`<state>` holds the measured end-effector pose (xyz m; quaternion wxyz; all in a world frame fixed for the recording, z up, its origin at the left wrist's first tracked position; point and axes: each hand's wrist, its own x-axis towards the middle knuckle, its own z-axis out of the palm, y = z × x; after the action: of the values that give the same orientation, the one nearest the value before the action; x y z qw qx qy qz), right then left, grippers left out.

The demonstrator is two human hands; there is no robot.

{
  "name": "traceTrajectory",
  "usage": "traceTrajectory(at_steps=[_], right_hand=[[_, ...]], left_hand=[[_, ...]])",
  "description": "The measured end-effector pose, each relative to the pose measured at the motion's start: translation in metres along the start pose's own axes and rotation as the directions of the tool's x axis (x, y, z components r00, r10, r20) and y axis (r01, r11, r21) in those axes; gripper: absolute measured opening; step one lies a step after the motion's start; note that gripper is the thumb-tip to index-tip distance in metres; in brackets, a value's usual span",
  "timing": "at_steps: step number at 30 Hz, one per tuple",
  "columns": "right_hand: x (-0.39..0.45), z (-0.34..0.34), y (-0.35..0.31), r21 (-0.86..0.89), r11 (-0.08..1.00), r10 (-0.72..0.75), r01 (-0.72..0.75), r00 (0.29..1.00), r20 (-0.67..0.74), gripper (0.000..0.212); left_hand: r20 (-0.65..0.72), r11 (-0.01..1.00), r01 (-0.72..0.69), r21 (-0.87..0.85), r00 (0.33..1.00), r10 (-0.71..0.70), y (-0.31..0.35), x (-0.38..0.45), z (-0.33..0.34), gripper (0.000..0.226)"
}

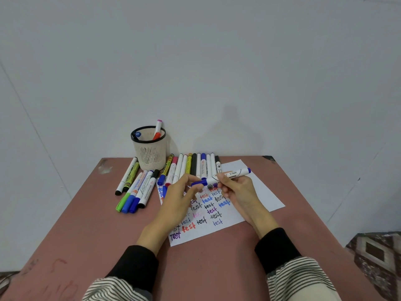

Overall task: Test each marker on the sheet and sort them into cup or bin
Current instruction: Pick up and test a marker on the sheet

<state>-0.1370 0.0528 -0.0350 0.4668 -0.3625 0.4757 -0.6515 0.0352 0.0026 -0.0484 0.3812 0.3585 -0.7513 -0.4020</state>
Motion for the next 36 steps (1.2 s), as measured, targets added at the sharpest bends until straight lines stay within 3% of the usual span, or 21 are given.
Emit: traceTrajectory(at_steps=[9, 15, 18, 19, 21, 23, 26, 29, 32, 34, 36], right_hand=[[-0.002, 0.007, 0.003, -0.050, 0.997, -0.058, 0.059, 0.998, 0.032, 0.030], [0.000, 0.013, 0.002, 0.151, 0.988, 0.005, -0.008, 1.000, 0.023, 0.029], [0.003, 0.007, 0.000, 0.241, 0.970, 0.027, 0.001, 0.993, -0.112, 0.023], [0.005, 0.003, 0.001, 0.203, 0.979, 0.023, 0.016, 0.982, -0.189, 0.021], [0.007, -0.005, 0.005, -0.106, 0.994, -0.065, 0.030, 0.938, -0.341, 0.021], [0.007, -0.007, 0.010, -0.513, 0.857, -0.248, 0.046, 0.909, -0.334, 0.017], [0.004, -0.002, 0.017, -0.796, 0.589, -0.370, 0.138, 0.922, -0.114, 0.021], [0.007, -0.001, 0.025, -0.878, 0.434, -0.352, 0.203, 0.935, 0.042, 0.029], [0.007, -0.001, 0.029, -0.895, 0.373, -0.298, 0.245, 0.945, 0.134, 0.029], [0.006, -0.002, 0.028, -0.905, 0.357, -0.259, 0.232, 0.955, 0.142, 0.035], [0.005, -0.002, 0.029, -0.912, 0.351, -0.227, 0.214, 0.964, 0.139, 0.040]], left_hand=[[0.011, 0.997, 0.054, -0.054, 0.999, -0.053, 0.000, 0.000, -0.002, 0.020], [-0.111, 0.950, 0.049, -0.308, 0.990, -0.087, 0.014, 0.003, -0.001, 0.014], [-0.181, 0.917, 0.045, -0.396, 0.975, -0.126, 0.018, 0.003, -0.004, 0.012], [-0.210, 0.908, 0.033, -0.417, 0.969, -0.131, 0.020, 0.002, -0.007, 0.012], [-0.290, 0.907, -0.010, -0.422, 0.949, -0.124, 0.023, 0.002, -0.014, 0.011], [-0.388, 0.954, -0.072, -0.292, 0.920, -0.049, 0.028, -0.002, -0.020, 0.005], [-0.501, 0.987, -0.133, -0.091, 0.863, 0.070, 0.033, -0.009, -0.026, 0.007], [-0.596, 0.979, -0.178, 0.102, 0.776, 0.204, 0.033, -0.009, -0.042, 0.008], [-0.662, 0.936, -0.185, 0.301, 0.666, 0.344, 0.041, 0.002, -0.073, 0.009], [-0.697, 0.912, -0.092, 0.399, 0.616, 0.367, 0.048, 0.016, -0.095, 0.009], [-0.693, 0.877, 0.030, 0.480, 0.625, 0.358, 0.052, 0.033, -0.110, 0.012]])
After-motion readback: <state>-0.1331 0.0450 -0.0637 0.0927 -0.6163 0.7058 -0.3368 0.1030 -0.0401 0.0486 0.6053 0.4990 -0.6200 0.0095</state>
